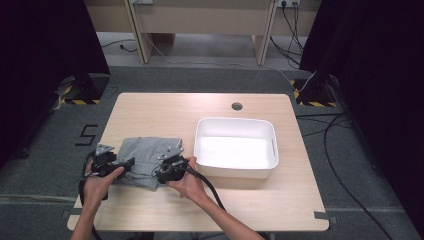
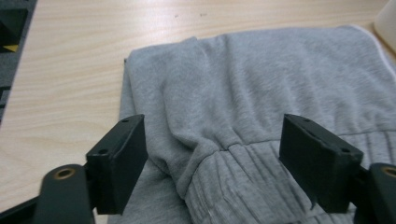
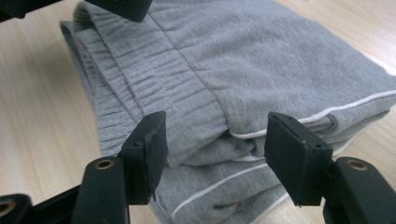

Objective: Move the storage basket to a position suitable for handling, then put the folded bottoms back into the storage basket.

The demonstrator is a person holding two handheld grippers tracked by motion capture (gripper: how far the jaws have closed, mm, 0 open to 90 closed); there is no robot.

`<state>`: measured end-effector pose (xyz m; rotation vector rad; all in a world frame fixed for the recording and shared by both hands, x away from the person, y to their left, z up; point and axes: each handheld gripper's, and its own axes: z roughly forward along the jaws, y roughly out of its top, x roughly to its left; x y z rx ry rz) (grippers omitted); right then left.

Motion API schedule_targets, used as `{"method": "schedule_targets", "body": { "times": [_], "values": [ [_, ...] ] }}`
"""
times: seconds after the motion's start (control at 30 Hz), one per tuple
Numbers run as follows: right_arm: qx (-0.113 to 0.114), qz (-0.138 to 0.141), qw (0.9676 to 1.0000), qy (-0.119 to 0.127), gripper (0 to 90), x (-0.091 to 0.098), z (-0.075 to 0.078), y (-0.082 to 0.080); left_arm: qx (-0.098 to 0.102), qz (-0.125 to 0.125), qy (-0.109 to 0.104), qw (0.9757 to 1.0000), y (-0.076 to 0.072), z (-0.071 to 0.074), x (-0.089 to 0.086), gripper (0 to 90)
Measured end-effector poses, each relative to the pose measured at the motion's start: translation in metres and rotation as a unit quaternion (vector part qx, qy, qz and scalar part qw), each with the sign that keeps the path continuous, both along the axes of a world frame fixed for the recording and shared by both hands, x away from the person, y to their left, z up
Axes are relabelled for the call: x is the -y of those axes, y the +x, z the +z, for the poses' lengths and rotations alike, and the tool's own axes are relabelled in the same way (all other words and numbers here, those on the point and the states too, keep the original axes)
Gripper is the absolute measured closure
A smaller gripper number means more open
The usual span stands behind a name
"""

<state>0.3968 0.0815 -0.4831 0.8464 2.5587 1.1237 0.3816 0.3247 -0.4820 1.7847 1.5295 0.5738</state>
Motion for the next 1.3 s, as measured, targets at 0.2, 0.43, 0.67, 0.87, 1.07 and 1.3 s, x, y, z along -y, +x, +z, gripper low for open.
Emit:
{"method": "schedule_targets", "body": {
  "times": [0.2,0.43,0.67,0.87,1.07,1.3],
  "values": [
    [0.0,-0.004,1.0,-0.002,39.1,0.002,-0.001,0.004,-0.012,-0.006,-0.004,0.9999,0.0,-0.009,0.003,26.5],
    [0.0,-0.009,1.0,0.001,39.1,0.003,0.0,0.004,-0.014,-0.008,-0.003,0.9999,0.0,-0.01,0.003,26.5],
    [-0.008,-0.008,0.9999,0.002,38.8,-0.001,-0.007,0.007,-0.025,-0.014,0.001,0.9996,0.0,-0.015,0.007,26.7],
    [-0.015,-0.012,0.9998,-0.003,38.6,-0.002,-0.012,0.008,-0.024,-0.013,0.006,0.9996,-0.003,-0.017,0.012,29.2],
    [-0.033,0.006,0.9994,0.006,40.8,0.005,-0.017,0.006,-0.025,-0.017,-0.016,0.9994,-0.021,-0.023,0.012,31.1],
    [-0.041,0.026,0.9987,0.012,41.2,0.018,-0.019,-0.017,-0.02,-0.037,-0.015,0.999,-0.052,-0.023,0.019,31.5]
  ]
}}
